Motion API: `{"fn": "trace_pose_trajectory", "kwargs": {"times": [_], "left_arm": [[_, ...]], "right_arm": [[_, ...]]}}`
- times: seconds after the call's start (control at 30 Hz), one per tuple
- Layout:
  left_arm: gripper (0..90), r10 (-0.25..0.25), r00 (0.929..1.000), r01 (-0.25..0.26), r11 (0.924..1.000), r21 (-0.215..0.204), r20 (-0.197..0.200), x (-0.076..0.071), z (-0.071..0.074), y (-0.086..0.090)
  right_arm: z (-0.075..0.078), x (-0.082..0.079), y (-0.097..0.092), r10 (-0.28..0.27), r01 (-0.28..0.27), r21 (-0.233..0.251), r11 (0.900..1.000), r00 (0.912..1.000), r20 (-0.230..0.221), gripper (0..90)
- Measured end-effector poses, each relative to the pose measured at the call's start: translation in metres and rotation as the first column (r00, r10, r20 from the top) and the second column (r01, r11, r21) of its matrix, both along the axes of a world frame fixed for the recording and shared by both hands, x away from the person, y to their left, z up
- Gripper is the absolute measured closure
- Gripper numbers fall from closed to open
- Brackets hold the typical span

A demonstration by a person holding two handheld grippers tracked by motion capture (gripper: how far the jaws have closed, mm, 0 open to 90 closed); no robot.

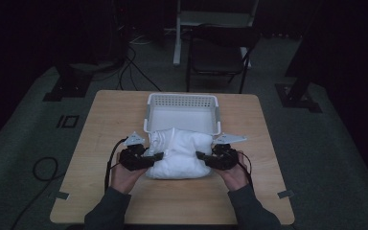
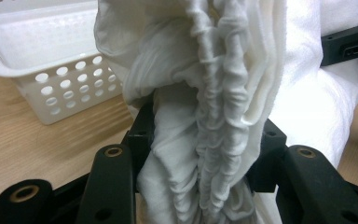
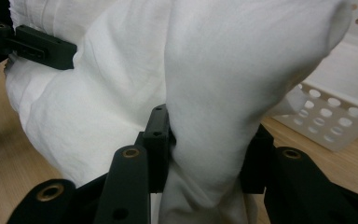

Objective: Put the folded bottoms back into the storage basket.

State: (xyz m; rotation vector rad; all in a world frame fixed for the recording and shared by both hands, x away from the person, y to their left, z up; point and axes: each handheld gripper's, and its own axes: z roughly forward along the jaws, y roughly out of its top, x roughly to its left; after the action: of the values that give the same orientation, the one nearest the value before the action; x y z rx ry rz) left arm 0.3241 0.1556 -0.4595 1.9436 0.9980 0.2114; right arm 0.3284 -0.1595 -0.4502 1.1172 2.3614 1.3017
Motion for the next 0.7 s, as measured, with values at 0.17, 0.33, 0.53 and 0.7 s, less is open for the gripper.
{"fn": "trace_pose_trajectory", "kwargs": {"times": [0.17, 0.33, 0.53, 0.7], "left_arm": [[54.3, 0.003, 1.0000, -0.003, 1.0000, -0.002, 0.008, 0.000, 0.004, 0.001], [54.3, 0.005, 0.9998, -0.005, 1.0000, -0.008, 0.020, 0.001, 0.010, 0.002], [54.4, 0.008, 0.9995, -0.008, 0.9999, -0.011, 0.032, 0.003, 0.015, 0.001], [54.4, 0.009, 0.9992, -0.009, 0.9998, -0.016, 0.038, 0.006, 0.021, 0.000]], "right_arm": [[0.005, 0.001, 0.001, 0.001, -0.001, 0.000, 1.0000, 0.9999, 0.011, 63.2], [0.011, 0.002, 0.001, 0.000, 0.000, 0.003, 1.0000, 0.9997, 0.023, 63.2], [0.017, 0.003, 0.001, -0.001, 0.001, 0.004, 1.0000, 0.9993, 0.037, 63.2], [0.023, 0.005, 0.000, -0.005, 0.004, 0.005, 1.0000, 0.9989, 0.047, 63.2]]}}
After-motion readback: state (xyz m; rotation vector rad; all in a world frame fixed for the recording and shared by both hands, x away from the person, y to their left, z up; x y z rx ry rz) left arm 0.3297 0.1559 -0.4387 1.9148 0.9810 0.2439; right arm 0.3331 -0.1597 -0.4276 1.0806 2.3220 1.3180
